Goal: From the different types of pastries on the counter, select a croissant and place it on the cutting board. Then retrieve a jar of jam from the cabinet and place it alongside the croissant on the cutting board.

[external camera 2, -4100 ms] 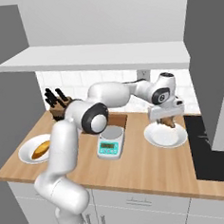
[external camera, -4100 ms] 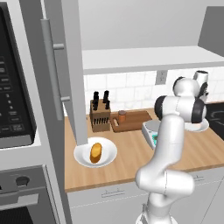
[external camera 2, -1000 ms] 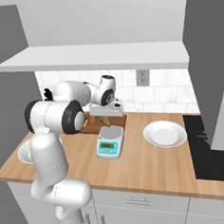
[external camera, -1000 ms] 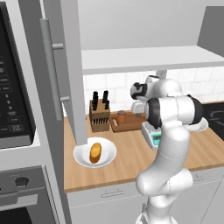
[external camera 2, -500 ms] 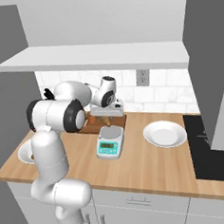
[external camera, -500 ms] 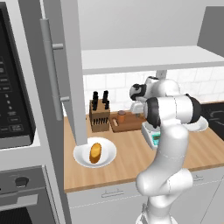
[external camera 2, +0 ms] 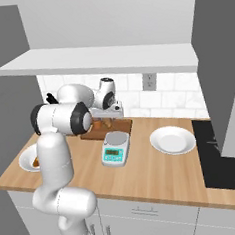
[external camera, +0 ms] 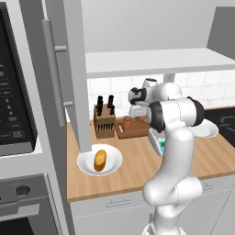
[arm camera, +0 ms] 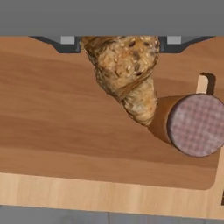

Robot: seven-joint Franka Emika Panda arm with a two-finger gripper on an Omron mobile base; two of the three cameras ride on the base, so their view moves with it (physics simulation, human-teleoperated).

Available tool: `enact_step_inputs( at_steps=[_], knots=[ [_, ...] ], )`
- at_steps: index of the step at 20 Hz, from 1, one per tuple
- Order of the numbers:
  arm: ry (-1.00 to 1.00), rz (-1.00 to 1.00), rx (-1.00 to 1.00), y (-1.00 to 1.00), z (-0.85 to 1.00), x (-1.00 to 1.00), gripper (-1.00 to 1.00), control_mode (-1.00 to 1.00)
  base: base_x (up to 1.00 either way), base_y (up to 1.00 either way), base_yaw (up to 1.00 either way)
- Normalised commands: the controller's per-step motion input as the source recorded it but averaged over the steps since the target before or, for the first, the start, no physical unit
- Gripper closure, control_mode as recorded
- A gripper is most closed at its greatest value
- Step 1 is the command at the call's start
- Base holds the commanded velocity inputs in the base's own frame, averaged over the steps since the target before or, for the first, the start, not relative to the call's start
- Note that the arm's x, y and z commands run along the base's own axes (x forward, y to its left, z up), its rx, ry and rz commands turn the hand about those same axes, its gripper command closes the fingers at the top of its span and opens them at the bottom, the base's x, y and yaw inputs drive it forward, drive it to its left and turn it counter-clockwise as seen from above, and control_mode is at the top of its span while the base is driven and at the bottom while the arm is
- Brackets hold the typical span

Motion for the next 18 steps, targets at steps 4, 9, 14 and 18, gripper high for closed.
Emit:
enact_step_inputs(
  at_steps=[4,9,14,18],
  knots=[
    [0.02,0.0,0.0,-0.11,-0.29,0.06,1.0,-1.0,0.0,0.0,0.0],
    [0.05,0.0,0.0,-0.44,-0.75,0.23,1.0,-1.0,0.0,0.0,0.0],
    [0.0,0.0,0.0,-0.09,-0.12,0.33,1.0,-1.0,0.0,0.0,0.0],
    [0.03,0.0,0.02,0.0,0.0,0.34,1.0,-1.0,0.0,0.0,0.0]
  ],
)
